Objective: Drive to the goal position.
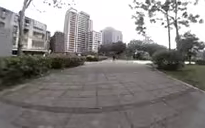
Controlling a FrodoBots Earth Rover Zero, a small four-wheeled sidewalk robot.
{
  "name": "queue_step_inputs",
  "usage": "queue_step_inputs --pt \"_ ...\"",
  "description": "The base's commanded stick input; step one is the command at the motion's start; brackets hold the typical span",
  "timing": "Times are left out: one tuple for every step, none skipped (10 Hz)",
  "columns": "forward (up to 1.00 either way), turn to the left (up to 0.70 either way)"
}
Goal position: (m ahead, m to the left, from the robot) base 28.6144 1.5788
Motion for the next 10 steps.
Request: queue_step_inputs --pt "0.85 0.0" --pt "0.85 0.0" --pt "0.85 0.0" --pt "0.85 0.0" --pt "0.85 0.0" --pt "0.85 0.0" --pt "0.85 0.0" --pt "0.85 0.0" --pt "0.85 0.0" --pt "0.85 0.0"
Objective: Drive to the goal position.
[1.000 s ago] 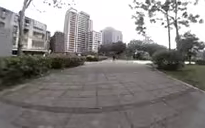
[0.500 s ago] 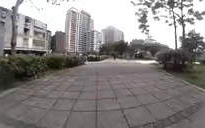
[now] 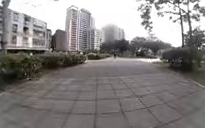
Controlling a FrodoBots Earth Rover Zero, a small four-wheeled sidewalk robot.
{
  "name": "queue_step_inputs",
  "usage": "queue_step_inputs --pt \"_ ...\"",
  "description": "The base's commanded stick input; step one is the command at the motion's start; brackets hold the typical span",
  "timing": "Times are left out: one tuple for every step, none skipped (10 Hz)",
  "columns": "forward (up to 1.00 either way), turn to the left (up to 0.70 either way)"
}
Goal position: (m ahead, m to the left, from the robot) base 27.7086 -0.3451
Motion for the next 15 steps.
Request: queue_step_inputs --pt "0.85 0.0" --pt "0.85 0.0" --pt "0.85 0.0" --pt "0.85 0.0" --pt "0.85 0.0" --pt "0.85 0.0" --pt "0.85 0.0" --pt "0.85 0.0" --pt "0.85 0.0" --pt "0.85 -0.02" --pt "0.85 -0.34" --pt "0.85 -0.34" --pt "0.85 -0.34" --pt "0.85 -0.34" --pt "0.85 -0.14"
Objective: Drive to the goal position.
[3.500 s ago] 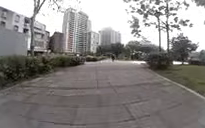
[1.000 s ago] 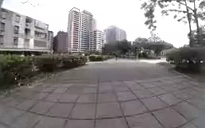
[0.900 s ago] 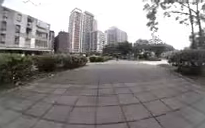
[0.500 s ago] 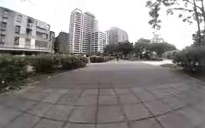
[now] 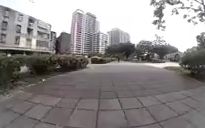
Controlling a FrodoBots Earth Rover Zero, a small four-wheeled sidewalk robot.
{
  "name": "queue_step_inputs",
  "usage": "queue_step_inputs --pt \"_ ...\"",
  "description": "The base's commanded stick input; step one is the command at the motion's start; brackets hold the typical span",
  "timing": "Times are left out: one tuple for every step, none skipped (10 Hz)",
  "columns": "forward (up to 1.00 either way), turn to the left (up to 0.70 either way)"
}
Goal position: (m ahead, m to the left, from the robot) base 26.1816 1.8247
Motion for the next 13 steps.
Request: queue_step_inputs --pt "0.85 0.0" --pt "0.85 0.0" --pt "0.85 0.0" --pt "0.85 0.0" --pt "0.85 0.0" --pt "0.85 0.0" --pt "0.85 0.0" --pt "0.85 0.0" --pt "0.85 0.0" --pt "0.85 0.0" --pt "0.85 0.0" --pt "0.85 0.0" --pt "0.85 0.0"
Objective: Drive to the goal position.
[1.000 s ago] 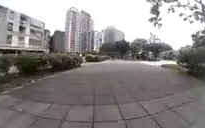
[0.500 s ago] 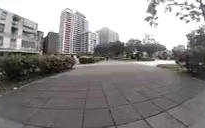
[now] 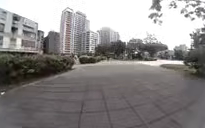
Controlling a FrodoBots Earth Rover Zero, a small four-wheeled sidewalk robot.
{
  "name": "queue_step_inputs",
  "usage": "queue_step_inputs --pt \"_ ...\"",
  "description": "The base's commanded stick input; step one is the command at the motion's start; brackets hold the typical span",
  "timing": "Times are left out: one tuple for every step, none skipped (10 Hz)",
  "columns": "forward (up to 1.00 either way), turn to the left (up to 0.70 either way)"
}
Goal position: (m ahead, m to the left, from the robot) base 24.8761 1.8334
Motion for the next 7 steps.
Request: queue_step_inputs --pt "0.85 0.0" --pt "0.85 0.0" --pt "0.85 0.0" --pt "0.85 0.0" --pt "0.85 0.0" --pt "0.85 0.0" --pt "0.85 0.0"
